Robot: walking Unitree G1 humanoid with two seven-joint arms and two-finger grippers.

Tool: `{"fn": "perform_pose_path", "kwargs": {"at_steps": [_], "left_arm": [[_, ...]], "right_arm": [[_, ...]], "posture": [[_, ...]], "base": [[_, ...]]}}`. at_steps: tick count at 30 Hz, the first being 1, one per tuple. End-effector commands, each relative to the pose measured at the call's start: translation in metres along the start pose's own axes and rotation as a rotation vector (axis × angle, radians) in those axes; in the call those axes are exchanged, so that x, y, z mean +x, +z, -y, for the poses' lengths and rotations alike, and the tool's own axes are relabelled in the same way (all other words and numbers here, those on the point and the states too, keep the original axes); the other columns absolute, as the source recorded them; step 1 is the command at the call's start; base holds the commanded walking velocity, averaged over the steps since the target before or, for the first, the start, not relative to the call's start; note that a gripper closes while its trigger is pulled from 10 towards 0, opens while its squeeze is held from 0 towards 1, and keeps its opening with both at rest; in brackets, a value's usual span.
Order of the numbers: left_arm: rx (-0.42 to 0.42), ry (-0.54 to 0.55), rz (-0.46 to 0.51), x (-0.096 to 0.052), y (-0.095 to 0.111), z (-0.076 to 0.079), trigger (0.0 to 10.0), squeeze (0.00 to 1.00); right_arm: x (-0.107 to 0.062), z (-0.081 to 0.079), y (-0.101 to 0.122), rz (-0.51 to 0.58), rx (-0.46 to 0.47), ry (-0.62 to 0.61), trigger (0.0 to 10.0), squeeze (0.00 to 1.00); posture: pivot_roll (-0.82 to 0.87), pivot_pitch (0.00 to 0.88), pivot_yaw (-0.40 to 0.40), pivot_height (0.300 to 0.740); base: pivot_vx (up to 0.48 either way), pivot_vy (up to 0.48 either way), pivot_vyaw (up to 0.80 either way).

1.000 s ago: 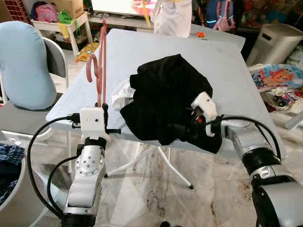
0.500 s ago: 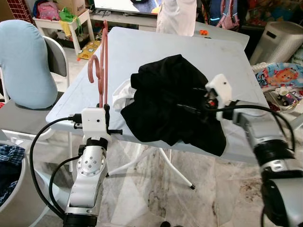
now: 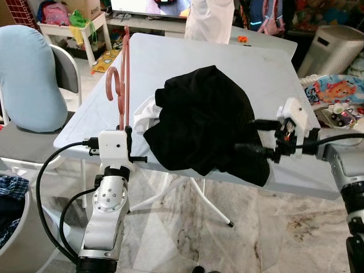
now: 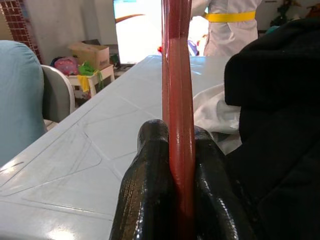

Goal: Hang hanger

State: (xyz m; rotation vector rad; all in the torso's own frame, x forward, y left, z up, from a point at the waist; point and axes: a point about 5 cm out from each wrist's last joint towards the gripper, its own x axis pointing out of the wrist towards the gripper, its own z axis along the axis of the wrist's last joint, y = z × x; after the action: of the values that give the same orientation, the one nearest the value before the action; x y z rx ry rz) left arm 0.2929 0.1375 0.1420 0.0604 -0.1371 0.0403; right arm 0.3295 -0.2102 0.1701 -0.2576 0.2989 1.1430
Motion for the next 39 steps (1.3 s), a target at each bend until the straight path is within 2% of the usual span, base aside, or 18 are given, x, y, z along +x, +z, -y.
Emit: {"fn": "perform_pose_path", "kwargs": {"at_steps": [1,6,8,9,10,14,16,19,24,25,26,27,28,31,32,33,34,39], "left_arm": [[0.001,-0.009,-0.004,0.001,0.0,0.003,10.0,0.0],[-0.001,-0.015,-0.005,0.001,-0.001,0.004,10.0,0.0],[-0.001,-0.016,-0.005,0.001,-0.001,0.004,10.0,0.0],[-0.001,-0.016,-0.005,0.001,-0.001,0.004,10.0,0.0],[-0.001,-0.014,-0.004,0.001,-0.001,0.004,10.0,0.0],[-0.002,-0.012,-0.003,0.001,-0.001,0.004,10.0,0.0],[-0.003,-0.009,-0.003,0.001,-0.001,0.004,10.0,0.0],[-0.003,-0.006,-0.002,0.001,-0.001,0.004,10.0,0.0],[-0.003,-0.001,-0.001,0.001,0.0,0.004,10.0,0.0],[-0.003,-0.001,-0.001,0.001,-0.001,0.004,10.0,0.0],[-0.003,-0.001,-0.001,0.001,-0.001,0.004,10.0,0.0],[-0.004,-0.001,-0.001,0.001,-0.001,0.005,10.0,0.0],[-0.004,-0.001,-0.001,0.001,-0.001,0.005,10.0,0.0],[-0.006,0.0,0.0,0.001,0.0,0.006,10.0,0.0],[-0.007,0.001,0.0,0.001,0.0,0.006,10.0,0.0],[-0.007,0.002,0.0,0.001,0.0,0.006,10.0,0.0],[-0.006,0.003,0.0,0.001,0.0,0.006,10.0,0.0],[0.0,0.009,0.0,0.0,0.0,0.004,10.0,0.0]], "right_arm": [[0.006,-0.006,0.003,0.014,-0.005,0.045,10.0,1.0],[0.034,-0.024,-0.005,0.048,0.042,0.122,10.0,1.0],[0.049,-0.024,-0.007,0.073,0.065,0.071,10.0,1.0],[0.049,-0.024,-0.007,0.073,0.065,0.071,10.0,1.0],[0.062,-0.024,-0.006,0.096,0.08,0.008,10.0,1.0],[0.08,-0.027,-0.005,0.104,0.072,-0.054,10.0,1.0],[0.095,-0.025,-0.004,0.094,0.08,-0.16,10.0,1.0],[0.109,-0.023,0.001,0.092,0.085,-0.245,10.0,1.0],[0.121,-0.016,0.004,0.034,0.073,-0.365,10.0,1.0],[0.128,-0.012,0.01,0.034,0.067,-0.426,10.0,0.75],[0.128,-0.012,0.01,0.034,0.067,-0.426,10.0,0.75],[0.13,-0.01,0.013,0.035,0.066,-0.456,10.0,0.59],[0.134,-0.008,0.019,0.044,0.069,-0.496,10.0,0.19],[0.14,-0.002,0.03,0.066,0.072,-0.586,10.0,0.17],[0.142,0.0,0.034,0.075,0.078,-0.621,10.0,0.11],[0.143,0.001,0.037,0.08,0.083,-0.645,10.0,0.11],[0.144,0.004,0.042,0.079,0.079,-0.696,10.0,0.0],[0.145,0.012,0.056,0.081,0.071,-0.843,10.0,0.0]], "posture": [[0.1,0.077,-0.046,0.74],[0.1,0.077,-0.045,0.74],[0.1,0.076,-0.045,0.74],[0.1,0.076,-0.045,0.74],[0.1,0.077,-0.048,0.74],[0.11,0.077,-0.051,0.74],[0.11,0.076,-0.056,0.74],[0.11,0.077,-0.057,0.74],[0.11,0.079,-0.06,0.74],[0.11,0.079,-0.062,0.74],[0.11,0.079,-0.062,0.74],[0.11,0.08,-0.063,0.74],[0.11,0.08,-0.064,0.74],[0.11,0.081,-0.067,0.74],[0.12,0.082,-0.069,0.74],[0.12,0.082,-0.069,0.74],[0.12,0.083,-0.07,0.74],[0.13,0.08,-0.073,0.74]], "base": [[0.0,0.0,0.0],[0.0,0.0,0.0],[0.0,0.0,0.0],[0.0,0.0,0.0],[0.0,0.0,0.0],[0.0,0.0,0.0],[0.0,0.0,0.0],[0.0,0.0,0.0],[0.0,0.0,0.0],[0.0,0.0,0.0],[0.0,0.0,0.0],[0.0,0.0,0.0],[0.0,0.0,0.0],[0.0,0.0,0.0],[0.0,0.0,0.0],[0.0,0.0,0.0],[0.0,0.0,0.0],[0.0,0.0,0.0]]}}
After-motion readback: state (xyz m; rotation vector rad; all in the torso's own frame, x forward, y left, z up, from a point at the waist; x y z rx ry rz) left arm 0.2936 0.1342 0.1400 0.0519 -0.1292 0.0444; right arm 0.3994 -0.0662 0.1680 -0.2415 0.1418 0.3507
